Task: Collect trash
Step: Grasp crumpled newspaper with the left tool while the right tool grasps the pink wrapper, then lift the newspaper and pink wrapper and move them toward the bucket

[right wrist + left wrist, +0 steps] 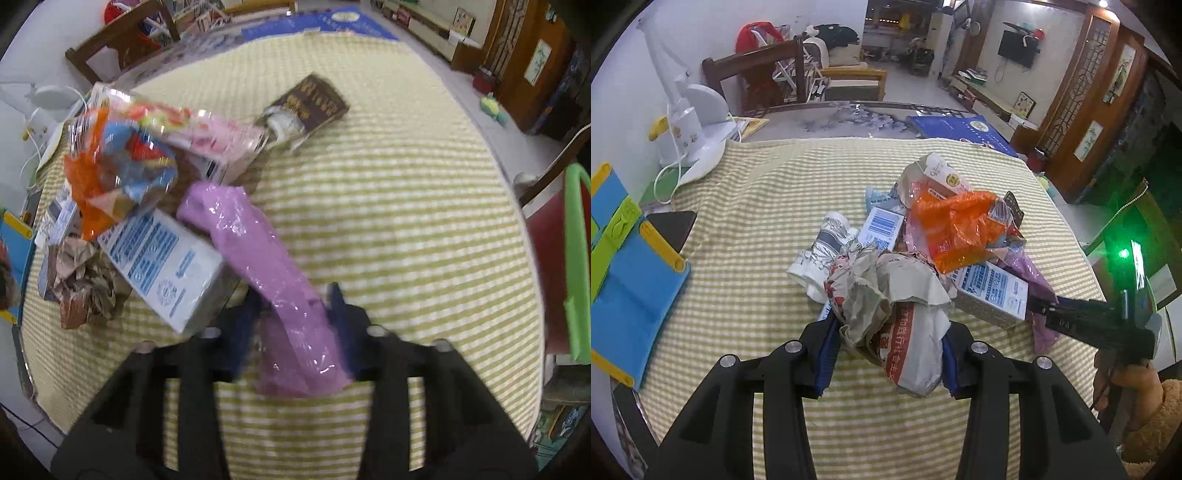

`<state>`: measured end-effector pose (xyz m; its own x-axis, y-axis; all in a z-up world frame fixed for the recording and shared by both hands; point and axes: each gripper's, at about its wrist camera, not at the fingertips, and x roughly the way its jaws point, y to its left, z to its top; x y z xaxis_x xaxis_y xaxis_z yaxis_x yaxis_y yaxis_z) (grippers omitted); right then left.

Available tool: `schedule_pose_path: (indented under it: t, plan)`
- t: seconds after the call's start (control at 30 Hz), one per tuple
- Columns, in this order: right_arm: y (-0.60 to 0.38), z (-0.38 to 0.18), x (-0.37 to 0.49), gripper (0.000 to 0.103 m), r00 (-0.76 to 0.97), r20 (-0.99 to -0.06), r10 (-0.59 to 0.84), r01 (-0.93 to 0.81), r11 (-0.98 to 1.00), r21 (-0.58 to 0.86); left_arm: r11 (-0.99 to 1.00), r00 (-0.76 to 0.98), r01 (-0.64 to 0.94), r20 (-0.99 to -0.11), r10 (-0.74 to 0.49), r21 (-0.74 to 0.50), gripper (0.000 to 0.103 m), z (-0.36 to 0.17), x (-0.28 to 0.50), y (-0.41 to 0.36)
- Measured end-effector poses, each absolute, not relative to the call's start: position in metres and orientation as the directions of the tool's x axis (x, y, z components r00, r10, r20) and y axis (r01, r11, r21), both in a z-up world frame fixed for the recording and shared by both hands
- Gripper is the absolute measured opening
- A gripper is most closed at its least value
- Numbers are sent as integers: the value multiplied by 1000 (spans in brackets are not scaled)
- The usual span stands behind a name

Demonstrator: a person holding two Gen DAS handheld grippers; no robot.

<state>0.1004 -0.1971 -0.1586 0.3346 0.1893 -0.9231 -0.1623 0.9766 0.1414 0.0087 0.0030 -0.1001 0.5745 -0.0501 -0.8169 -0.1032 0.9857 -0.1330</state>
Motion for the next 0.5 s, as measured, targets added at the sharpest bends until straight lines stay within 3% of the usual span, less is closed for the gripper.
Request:
schedule_pose_path:
  t: [0.1,0.5]
  plan:
    - [-201,-139,92,28,383,-897,220,-143,974,177,985,589,-96,-806,-61,-144,43,-95,11,9]
    - [-194,-54,68,28,559,-770,306,-198,952,234,983,627,-70,-773,-90,-172,43,-85,14,8]
